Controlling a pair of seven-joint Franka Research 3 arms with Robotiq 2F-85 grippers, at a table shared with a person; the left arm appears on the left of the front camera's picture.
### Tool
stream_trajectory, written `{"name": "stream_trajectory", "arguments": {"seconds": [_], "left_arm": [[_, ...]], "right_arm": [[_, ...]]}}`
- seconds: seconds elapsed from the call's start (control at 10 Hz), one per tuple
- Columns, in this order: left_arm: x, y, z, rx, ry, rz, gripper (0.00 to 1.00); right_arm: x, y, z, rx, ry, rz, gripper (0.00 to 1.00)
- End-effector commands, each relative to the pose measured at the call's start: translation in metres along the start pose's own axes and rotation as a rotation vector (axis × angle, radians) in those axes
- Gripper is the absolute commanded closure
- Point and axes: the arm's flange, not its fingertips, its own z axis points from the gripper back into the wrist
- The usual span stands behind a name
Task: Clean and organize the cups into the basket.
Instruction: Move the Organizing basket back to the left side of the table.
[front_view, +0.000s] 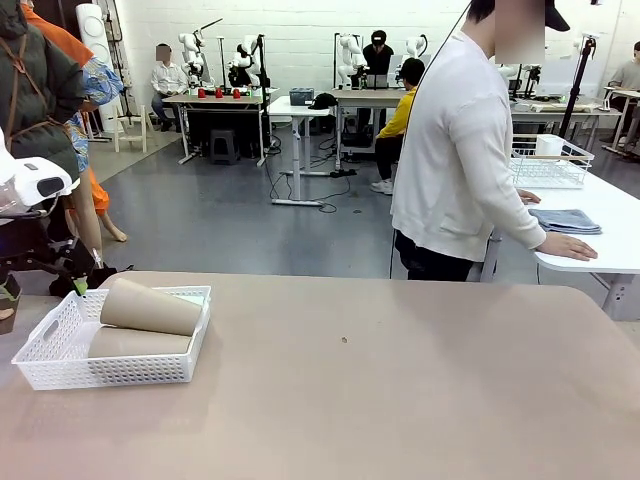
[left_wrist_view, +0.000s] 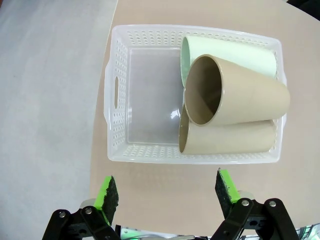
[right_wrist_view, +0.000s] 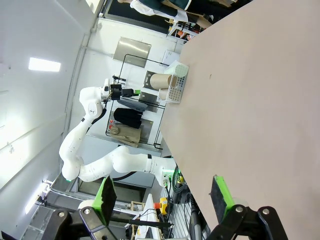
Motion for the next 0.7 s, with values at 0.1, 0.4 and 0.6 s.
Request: {"name": "stream_trajectory", "arguments": {"seconds": [0.1, 0.4, 0.6], "left_arm": [[0.002, 0.001, -0.002, 0.028, -0.021, -0.007, 0.00], [0.000, -0.001, 0.000, 0.005, -0.004, -0.002, 0.00], [0.019, 0.070, 0.010, -0.287, 0.013, -0.055, 0.00]], "right_arm": [[-0.001, 0.001, 0.000, -0.003, 0.007, 0.005, 0.00], [-0.001, 0.001, 0.000, -0.003, 0.007, 0.005, 0.00], [-0.001, 0.001, 0.000, -0.003, 0.007, 0.005, 0.00]]}}
